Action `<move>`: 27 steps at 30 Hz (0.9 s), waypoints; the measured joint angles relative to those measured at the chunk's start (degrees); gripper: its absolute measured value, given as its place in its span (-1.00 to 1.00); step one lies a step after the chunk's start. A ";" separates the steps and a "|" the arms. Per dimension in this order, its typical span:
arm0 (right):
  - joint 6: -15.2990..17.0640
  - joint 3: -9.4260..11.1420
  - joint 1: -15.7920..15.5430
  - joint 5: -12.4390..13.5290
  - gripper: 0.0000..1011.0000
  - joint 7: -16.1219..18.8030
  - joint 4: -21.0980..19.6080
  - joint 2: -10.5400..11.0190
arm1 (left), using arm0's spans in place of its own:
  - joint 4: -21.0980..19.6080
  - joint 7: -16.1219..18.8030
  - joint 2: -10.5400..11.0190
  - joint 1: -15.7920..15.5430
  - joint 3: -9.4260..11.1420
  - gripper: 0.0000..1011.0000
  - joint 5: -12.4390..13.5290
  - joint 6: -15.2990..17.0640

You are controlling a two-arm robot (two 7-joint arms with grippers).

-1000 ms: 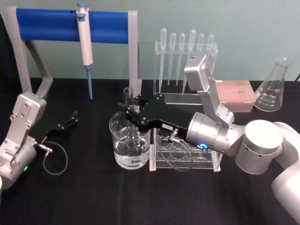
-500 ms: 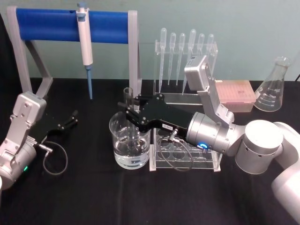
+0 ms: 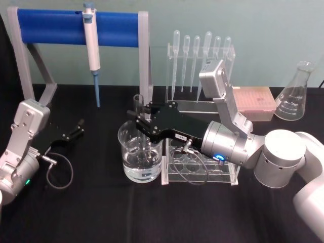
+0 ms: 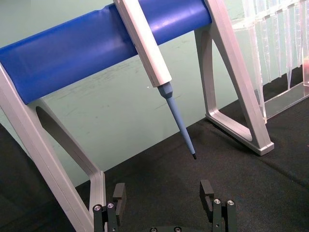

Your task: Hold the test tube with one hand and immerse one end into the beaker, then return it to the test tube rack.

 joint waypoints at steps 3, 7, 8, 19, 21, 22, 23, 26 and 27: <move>0.00 0.00 0.00 0.00 -0.52 0.00 0.00 0.00 | 0.00 0.00 0.00 0.00 0.00 0.98 0.00 0.00; 0.00 0.00 0.00 0.00 -0.52 0.00 0.00 0.00 | 0.00 0.00 0.00 0.00 0.00 0.98 0.00 0.00; 0.00 0.00 0.00 0.00 -0.52 0.00 0.00 0.00 | 0.00 0.00 0.00 0.00 0.00 0.98 0.00 0.00; 0.00 0.00 0.00 0.00 -0.52 0.00 0.00 0.00 | 0.00 0.00 0.00 0.00 0.00 0.98 0.00 0.00; 0.00 0.00 0.00 0.00 -0.52 0.00 0.00 0.00 | 0.00 0.00 0.00 0.00 0.00 0.98 0.00 0.00; 0.00 0.00 0.00 0.00 -0.52 0.00 0.00 0.00 | 0.00 0.00 0.00 0.00 0.00 0.98 0.00 0.00; 0.00 0.00 0.00 0.00 -0.52 0.00 0.00 0.00 | 0.00 0.00 0.00 0.00 0.00 0.98 0.00 0.00; 0.00 0.00 0.00 0.00 -0.52 0.00 0.00 0.00 | 0.00 0.00 0.00 0.00 0.00 0.98 0.00 0.00; 0.00 0.00 0.00 0.00 -0.52 0.00 0.00 0.00 | 0.00 0.00 0.00 0.00 0.00 0.98 0.00 0.00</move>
